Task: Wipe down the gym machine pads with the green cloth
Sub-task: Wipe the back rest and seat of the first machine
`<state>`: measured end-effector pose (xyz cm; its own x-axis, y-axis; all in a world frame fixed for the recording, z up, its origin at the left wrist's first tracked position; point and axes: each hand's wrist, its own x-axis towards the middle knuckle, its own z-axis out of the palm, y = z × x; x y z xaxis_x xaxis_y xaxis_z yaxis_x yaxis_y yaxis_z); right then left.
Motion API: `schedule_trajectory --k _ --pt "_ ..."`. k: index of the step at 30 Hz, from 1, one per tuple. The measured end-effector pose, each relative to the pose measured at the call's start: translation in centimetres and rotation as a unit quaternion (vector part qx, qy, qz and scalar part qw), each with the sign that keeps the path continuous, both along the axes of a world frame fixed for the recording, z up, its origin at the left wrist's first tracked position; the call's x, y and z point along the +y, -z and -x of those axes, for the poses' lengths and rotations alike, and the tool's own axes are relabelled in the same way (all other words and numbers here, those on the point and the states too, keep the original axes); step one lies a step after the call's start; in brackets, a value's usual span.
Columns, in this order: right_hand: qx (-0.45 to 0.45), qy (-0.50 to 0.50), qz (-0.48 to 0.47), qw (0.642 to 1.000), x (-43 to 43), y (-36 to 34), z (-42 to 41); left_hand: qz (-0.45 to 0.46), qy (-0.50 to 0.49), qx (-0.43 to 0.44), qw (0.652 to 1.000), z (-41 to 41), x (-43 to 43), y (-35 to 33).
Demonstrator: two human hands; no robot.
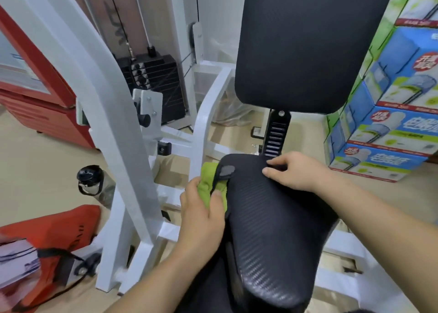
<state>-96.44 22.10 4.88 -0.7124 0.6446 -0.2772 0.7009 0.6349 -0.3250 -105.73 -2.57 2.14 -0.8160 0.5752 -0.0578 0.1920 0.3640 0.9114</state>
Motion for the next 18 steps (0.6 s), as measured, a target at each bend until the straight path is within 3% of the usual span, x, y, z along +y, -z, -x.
schedule_trajectory --k 5,8,11,15,18 --pt "-0.049 -0.010 -0.061 0.997 0.7 0.3 1.2 0.126 0.034 0.090 0.987 7.3 6.5 0.3" --pt "-0.063 -0.010 -0.067 0.996 0.7 0.2 1.3 0.245 0.136 0.142 0.950 10.4 11.3 0.1" --pt "-0.067 -0.001 -0.058 0.996 0.4 0.5 1.1 0.305 0.212 0.192 0.909 11.6 15.5 -0.5" --pt "-0.044 0.026 0.019 0.999 1.8 0.7 0.1 0.380 0.295 0.236 0.844 11.0 19.3 -1.9" --pt "0.054 0.081 0.191 0.977 2.8 -0.7 -1.9 0.366 0.330 0.329 0.806 9.4 20.3 -2.9"
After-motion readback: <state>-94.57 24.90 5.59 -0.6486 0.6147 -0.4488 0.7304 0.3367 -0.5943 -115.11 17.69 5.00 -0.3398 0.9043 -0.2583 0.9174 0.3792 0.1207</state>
